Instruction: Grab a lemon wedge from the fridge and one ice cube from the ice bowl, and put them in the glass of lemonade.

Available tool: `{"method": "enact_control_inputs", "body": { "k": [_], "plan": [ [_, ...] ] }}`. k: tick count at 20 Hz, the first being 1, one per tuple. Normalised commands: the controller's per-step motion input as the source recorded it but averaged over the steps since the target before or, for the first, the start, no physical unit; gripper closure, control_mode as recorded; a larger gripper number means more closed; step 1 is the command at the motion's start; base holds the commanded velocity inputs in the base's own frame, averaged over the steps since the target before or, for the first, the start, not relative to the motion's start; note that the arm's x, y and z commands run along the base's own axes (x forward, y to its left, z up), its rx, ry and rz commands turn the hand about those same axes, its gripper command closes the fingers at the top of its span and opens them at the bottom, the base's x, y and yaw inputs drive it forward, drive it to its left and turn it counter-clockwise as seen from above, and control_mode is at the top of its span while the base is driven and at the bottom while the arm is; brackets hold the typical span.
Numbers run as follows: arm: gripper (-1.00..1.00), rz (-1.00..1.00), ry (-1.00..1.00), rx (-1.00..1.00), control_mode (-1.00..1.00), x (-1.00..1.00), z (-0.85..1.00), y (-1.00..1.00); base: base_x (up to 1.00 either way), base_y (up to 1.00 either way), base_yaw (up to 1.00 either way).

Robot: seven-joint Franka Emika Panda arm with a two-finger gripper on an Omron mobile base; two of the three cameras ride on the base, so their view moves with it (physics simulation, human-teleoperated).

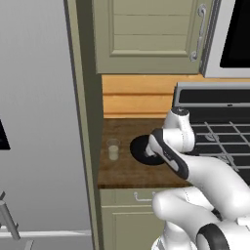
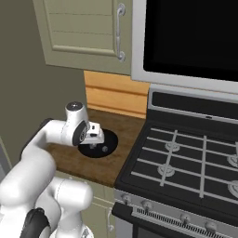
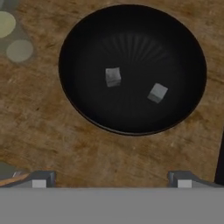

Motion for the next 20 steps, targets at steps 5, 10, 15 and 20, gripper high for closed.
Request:
{"method": "enact_control_inputs", "body": {
  "k": [5,10,15,20],
  "plan": [
    [-1.00,0.00,0.00,0.00,-1.00,0.19,-0.12,0.01,0.00,0.00,0.00],
    [-1.00,0.00,0.01,0.00,-1.00,0.07,-0.06,0.13,0.00,0.00,0.00],
    [-1.00,0.00,0.00,0.00,-1.00,0.01,-0.04,0.09,0.00,0.00,0.00],
    [-1.00,0.00,0.00,0.01,-1.00,0.17,-0.18,0.02,0.00,0.00,0.00]
  ]
}}
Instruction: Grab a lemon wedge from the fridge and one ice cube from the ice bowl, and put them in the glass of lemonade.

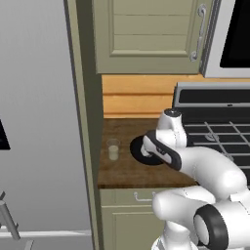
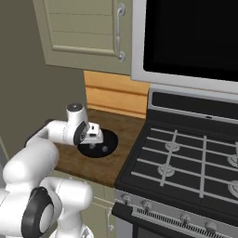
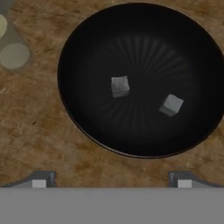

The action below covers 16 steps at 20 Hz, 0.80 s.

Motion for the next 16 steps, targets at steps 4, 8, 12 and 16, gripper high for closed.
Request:
{"method": "enact_control_inputs", "body": {
  "k": [4,8,12,16],
  "plan": [
    [-1.00,0.00,0.00,0.02,-1.00,0.28,-0.20,0.00,0.00,0.00,0.00],
    [-1.00,0.00,0.00,0.03,-1.00,0.34,-0.14,0.00,0.00,0.00,0.00],
    [-1.00,0.00,0.00,0.00,-1.00,0.30,-0.12,0.00,0.00,0.00,0.00],
    [-1.00,0.00,0.00,0.00,-1.00,0.30,-0.14,0.00,0.00,0.00,0.00]
  ]
}}
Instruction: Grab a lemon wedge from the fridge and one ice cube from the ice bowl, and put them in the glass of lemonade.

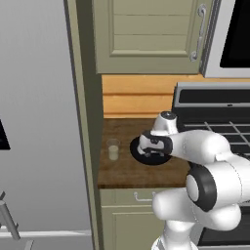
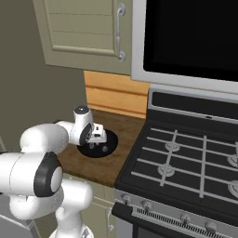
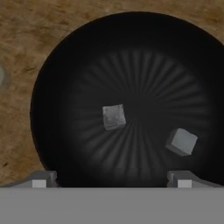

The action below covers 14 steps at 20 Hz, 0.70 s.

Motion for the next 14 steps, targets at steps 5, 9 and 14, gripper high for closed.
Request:
{"method": "enact_control_inputs", "body": {
  "k": [5,9,14],
  "plan": [
    [-1.00,0.00,0.00,0.00,-1.00,0.21,-0.18,0.00,0.00,0.00,0.00],
    [-1.00,0.00,0.00,0.00,-1.00,0.18,-0.21,0.00,0.00,0.00,0.00],
    [-1.00,0.00,0.00,0.00,-1.00,0.17,-0.23,0.00,0.00,0.00,0.00]
  ]
}}
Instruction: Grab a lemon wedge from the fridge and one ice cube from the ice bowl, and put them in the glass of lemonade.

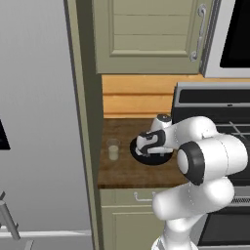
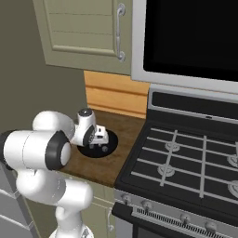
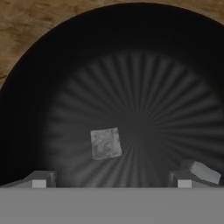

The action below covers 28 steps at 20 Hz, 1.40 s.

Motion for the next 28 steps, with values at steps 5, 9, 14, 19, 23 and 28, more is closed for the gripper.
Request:
{"method": "enact_control_inputs", "body": {
  "k": [5,9,14,19,23,28],
  "plan": [
    [-1.00,0.00,0.00,0.00,-1.00,0.19,-0.20,0.00,0.00,0.00,0.00],
    [-1.00,0.00,0.00,0.00,-1.00,0.22,-0.20,0.00,0.00,0.00,0.00],
    [-1.00,0.00,0.00,0.00,-1.00,0.19,-0.20,0.00,0.00,0.00,0.00],
    [-1.00,0.00,0.01,0.00,-1.00,0.16,-0.20,0.00,0.00,0.00,0.00],
    [-1.00,0.00,0.06,0.00,-1.00,0.08,-0.25,0.00,0.00,0.00,0.00],
    [-1.00,0.00,0.10,0.00,-1.00,-0.04,-0.24,0.00,0.00,0.00,0.00]
  ]
}}
